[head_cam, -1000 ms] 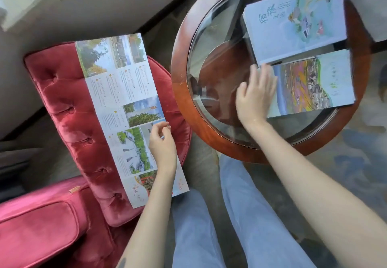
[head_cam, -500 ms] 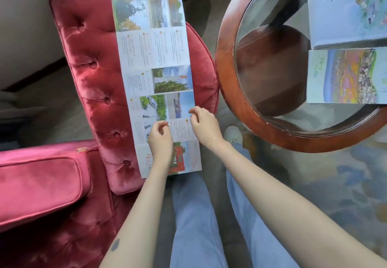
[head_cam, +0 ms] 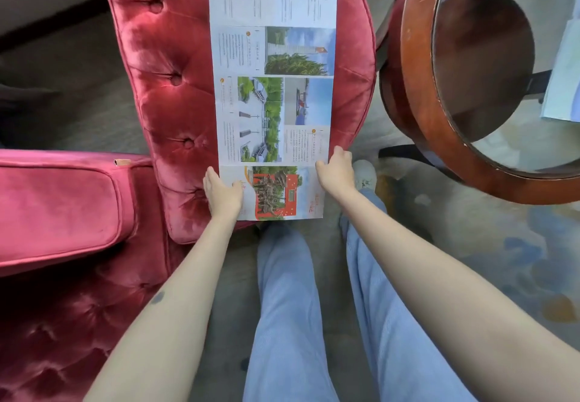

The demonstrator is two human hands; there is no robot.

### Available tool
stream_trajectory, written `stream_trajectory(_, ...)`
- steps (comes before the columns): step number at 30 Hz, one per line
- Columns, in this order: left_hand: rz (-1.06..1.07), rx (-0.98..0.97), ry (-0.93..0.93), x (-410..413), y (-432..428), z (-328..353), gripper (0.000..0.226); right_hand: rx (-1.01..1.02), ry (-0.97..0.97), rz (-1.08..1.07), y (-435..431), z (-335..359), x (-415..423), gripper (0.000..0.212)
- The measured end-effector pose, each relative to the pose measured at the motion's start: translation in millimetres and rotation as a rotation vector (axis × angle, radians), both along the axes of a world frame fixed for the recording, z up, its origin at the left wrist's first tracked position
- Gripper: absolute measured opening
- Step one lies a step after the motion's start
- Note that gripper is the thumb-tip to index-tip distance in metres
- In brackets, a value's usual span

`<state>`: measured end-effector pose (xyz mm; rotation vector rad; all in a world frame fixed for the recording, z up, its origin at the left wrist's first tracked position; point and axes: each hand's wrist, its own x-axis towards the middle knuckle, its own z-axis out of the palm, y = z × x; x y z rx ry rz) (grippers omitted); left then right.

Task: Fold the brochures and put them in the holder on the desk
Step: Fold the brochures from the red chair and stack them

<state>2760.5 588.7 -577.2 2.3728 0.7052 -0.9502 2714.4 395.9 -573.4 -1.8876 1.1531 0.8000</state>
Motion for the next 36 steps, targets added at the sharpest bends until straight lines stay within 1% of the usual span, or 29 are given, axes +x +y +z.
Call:
stream_trajectory(2, 0.049, -0.025, -0.013, -2.4, -2.5, -0.9, 0.075, 0.071, 0.029, -0.068, 0.6, -1.1, -3.2, 0.04)
stream_trajectory(5, 0.093, -0.088, -0.001, -1.2, -2.5, 0.3, 0.075, 0.17, 0.05, -0.205, 1.5, 0.8, -8.5, 0.039)
stream_trajectory(8, 0.131, -0.176, -0.006, 3.2, 6.8, 8.5, 0.06, 0.169, -0.004, -0.213, -3.9, 7.8, -11.9, 0.03)
stream_trajectory(10, 0.117, -0.221, -0.06, 4.5, 14.0, 17.3, 0.048, 0.178, -0.034, -0.184, -9.9, 15.9, -15.0, 0.019)
stream_trajectory(11, 0.109, -0.226, -0.085, 4.8, 17.0, 21.8, 0.046, 0.171, -0.049, -0.179, -13.0, 20.4, -16.8, 0.016)
stream_trajectory(12, 0.116, -0.232, -0.101, 4.7, 19.8, 26.0, 0.047, 0.16, -0.064, -0.181, -15.9, 24.5, -18.8, 0.015)
stream_trajectory(14, 0.149, -0.269, -0.106, 3.4, 25.7, 33.6, 0.057, 0.189, -0.094, -0.195, -20.9, 32.8, -23.0, 0.015)
stream_trajectory(17, 0.219, -0.369, -0.091, 1.4, 32.1, 44.3, 0.07, 0.377, -0.118, -0.308, -29.8, 43.4, -28.5, 0.015)
stream_trajectory(20, 0.384, -0.533, -0.068, -4.3, 35.4, 56.0, 0.077, 0.575, -0.121, -0.458, -39.6, 51.9, -40.3, 0.017)
stream_trajectory(24, 0.527, -0.679, -0.045, -7.7, 36.8, 69.3, 0.077, 0.694, -0.236, -0.52, -51.6, 61.9, -50.7, 0.03)
stream_trajectory(27, 0.544, -0.717, -0.079, -3.7, 31.9, 78.3, 0.071, 0.719, -0.319, -0.519, -54.2, 72.2, -48.7, 0.027)
stream_trajectory(29, 0.501, -0.714, -0.127, 0.9, 26.8, 86.3, 0.07, 0.671, -0.38, -0.492, -56.0, 78.9, -44.4, 0.03)
stream_trajectory(30, 0.43, -0.689, -0.163, 3.4, 24.8, 90.8, 0.073, 0.619, -0.417, -0.461, -57.5, 82.3, -41.4, 0.035)
stream_trajectory(33, 0.032, -0.537, -0.279, 13.2, 20.2, 107.2, 0.089, 0.456, -0.537, -0.347, -64.9, 98.1, -28.8, 0.062)
stream_trajectory(34, -0.115, -0.486, -0.31, 16.9, 18.5, 112.9, 0.088, 0.416, -0.567, -0.29, -67.1, 104.2, -24.6, 0.065)
stream_trajectory(35, -0.259, -0.425, -0.341, 21.5, 16.4, 117.7, 0.08, 0.362, -0.584, -0.207, -69.2, 110.0, -20.3, 0.06)
stream_trajectory(36, -0.39, -0.354, -0.383, 25.8, 14.1, 121.3, 0.067, 0.285, -0.585, -0.106, -70.5, 114.7, -16.7, 0.051)
